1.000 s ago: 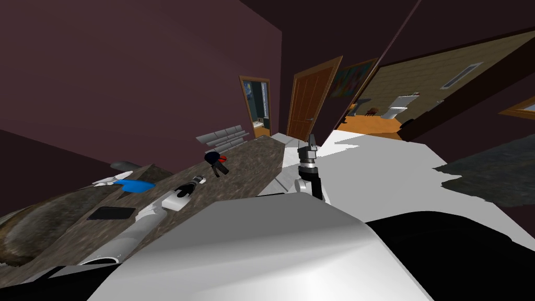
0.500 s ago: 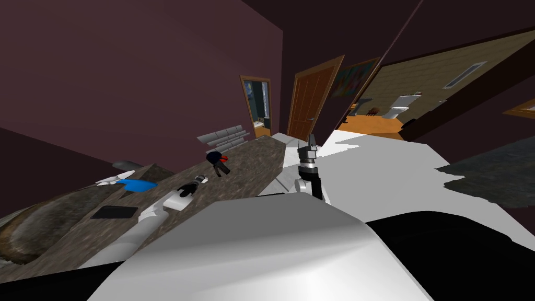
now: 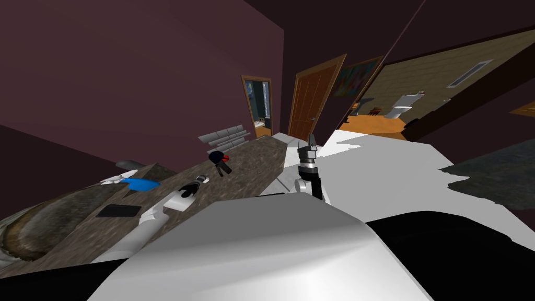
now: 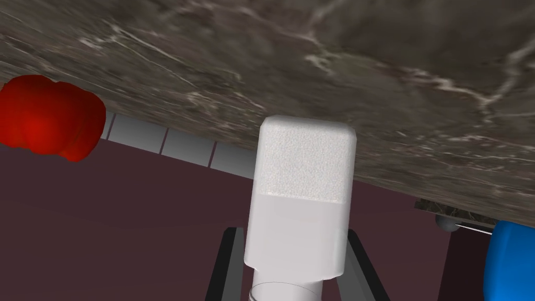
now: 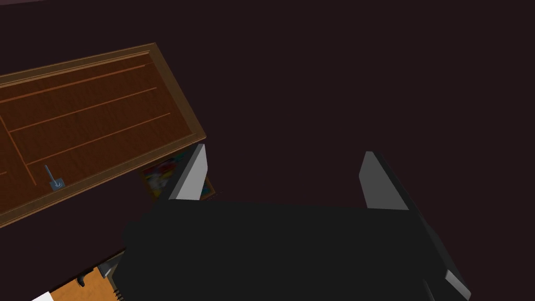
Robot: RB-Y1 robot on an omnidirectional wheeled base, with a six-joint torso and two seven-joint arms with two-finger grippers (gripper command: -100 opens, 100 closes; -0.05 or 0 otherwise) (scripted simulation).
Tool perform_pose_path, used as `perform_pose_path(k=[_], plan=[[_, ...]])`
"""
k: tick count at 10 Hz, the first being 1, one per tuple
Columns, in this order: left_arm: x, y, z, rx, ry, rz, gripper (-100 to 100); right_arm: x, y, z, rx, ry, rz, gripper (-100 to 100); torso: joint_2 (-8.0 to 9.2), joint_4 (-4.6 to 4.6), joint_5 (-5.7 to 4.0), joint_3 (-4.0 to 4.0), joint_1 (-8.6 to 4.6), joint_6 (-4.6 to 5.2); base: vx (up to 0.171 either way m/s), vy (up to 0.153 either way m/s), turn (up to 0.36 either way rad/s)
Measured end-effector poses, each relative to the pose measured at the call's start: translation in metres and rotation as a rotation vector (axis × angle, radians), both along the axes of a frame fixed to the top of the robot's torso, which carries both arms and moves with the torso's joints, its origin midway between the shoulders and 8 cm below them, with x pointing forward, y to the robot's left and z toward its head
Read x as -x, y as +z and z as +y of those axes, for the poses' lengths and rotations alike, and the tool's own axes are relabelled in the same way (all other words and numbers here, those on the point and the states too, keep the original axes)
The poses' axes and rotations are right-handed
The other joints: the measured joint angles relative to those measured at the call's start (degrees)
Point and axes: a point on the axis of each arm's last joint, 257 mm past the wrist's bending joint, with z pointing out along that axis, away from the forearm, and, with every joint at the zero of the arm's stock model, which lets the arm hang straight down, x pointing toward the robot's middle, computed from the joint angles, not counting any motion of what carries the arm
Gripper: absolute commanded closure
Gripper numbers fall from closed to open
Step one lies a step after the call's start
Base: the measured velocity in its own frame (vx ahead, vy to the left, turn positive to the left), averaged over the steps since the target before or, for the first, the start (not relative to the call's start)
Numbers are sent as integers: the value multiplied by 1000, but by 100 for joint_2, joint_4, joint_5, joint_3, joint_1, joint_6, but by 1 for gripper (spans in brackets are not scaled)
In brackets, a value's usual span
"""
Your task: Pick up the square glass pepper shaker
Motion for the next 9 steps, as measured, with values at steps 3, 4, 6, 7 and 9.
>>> perform_pose_path(k=[3, 4, 6, 7, 9], plan=[[3, 8, -12, -8, 9, -2, 100, 0, 0, 0, 0, 0, 0, 0, -2, -1, 0, -1, 3, -3, 2, 47, 19], [6, 10, -14, -13, 15, -1, 100, 0, 0, 0, 0, 0, 0, 0, -3, -2, 2, -2, 6, 0, 2, 29, 14], [-1, 18, -26, -11, -1, -18, 100, 0, 0, 0, 0, 0, 0, 0, -7, 0, -1, -4, -16, 10, 2, 20, 7], [6, 20, -25, -16, 10, -13, 100, 0, 0, 0, 0, 0, 0, 0, -2, -1, -3, -1, -2, -4, 3, 58, 38], [6, 27, -33, -23, 15, -18, 100, 0, 0, 0, 0, 0, 0, 0, -4, 1, 0, -2, -7, 9, -1, 14, 4]])
